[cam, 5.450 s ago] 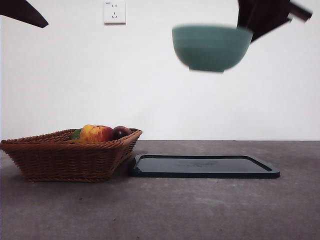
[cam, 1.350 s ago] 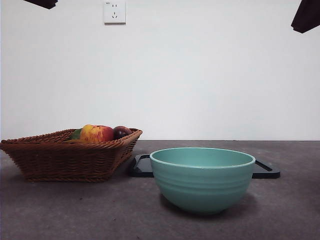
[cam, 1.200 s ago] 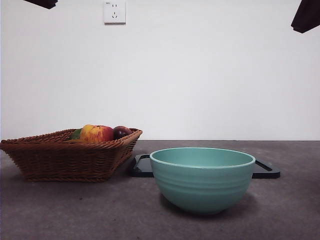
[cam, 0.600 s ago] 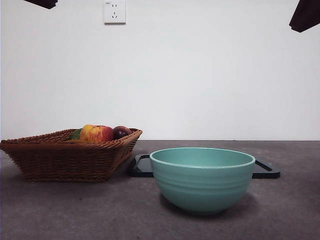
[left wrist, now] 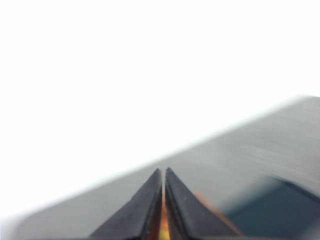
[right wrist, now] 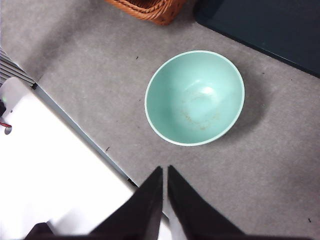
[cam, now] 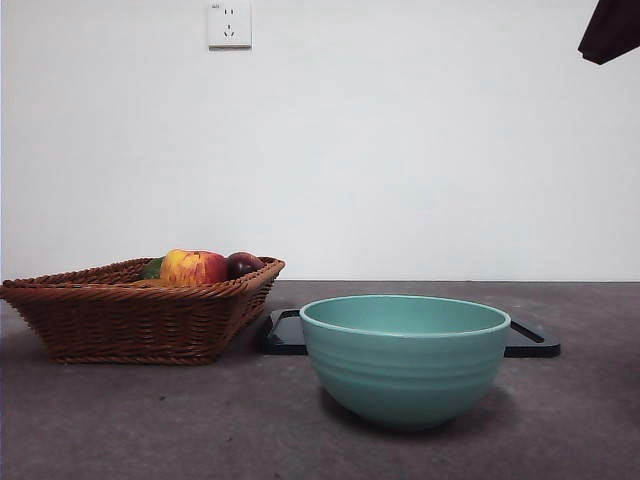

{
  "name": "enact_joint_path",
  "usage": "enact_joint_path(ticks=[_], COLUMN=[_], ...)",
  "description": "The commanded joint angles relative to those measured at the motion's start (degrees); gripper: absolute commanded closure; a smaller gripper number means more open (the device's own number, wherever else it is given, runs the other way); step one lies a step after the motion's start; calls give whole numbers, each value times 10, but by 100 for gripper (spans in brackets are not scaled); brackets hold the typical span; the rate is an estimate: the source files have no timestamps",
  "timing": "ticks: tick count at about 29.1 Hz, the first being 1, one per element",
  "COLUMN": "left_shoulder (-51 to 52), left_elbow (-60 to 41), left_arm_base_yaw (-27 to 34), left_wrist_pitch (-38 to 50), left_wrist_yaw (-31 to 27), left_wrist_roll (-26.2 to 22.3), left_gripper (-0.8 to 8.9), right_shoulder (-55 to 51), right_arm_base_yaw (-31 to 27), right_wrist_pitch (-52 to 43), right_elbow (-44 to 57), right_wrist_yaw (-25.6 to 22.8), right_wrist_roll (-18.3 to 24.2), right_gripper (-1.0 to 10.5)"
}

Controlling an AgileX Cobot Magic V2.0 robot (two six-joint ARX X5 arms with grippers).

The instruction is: Pick up the wifruite, put it on the bowl, pick up the plate, put it on desk

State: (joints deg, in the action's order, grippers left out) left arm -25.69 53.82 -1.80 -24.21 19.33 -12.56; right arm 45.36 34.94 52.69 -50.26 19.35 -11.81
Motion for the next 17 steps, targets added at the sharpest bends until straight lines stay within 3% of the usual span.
enact_joint_path(ticks=[1, 6, 17], left_shoulder=[26, 85, 188], left_elbow=[-30, -118, -330], left_arm_base_yaw=[20, 42, 49], left_wrist_pitch=[7, 40, 141], left_wrist_yaw=[-63, -119, -121], left_wrist_roll=[-7, -6, 45], left_gripper=[805, 805, 805], right_shoulder=[2, 2, 2], right_arm_base_yaw=[5, 5, 5], right_wrist_pitch=[-5, -5, -5], right_elbow=[-9, -9, -9], right_wrist_yaw=[-1, -1, -1], right_wrist_roll=[3, 3, 3], right_gripper=[941, 941, 941])
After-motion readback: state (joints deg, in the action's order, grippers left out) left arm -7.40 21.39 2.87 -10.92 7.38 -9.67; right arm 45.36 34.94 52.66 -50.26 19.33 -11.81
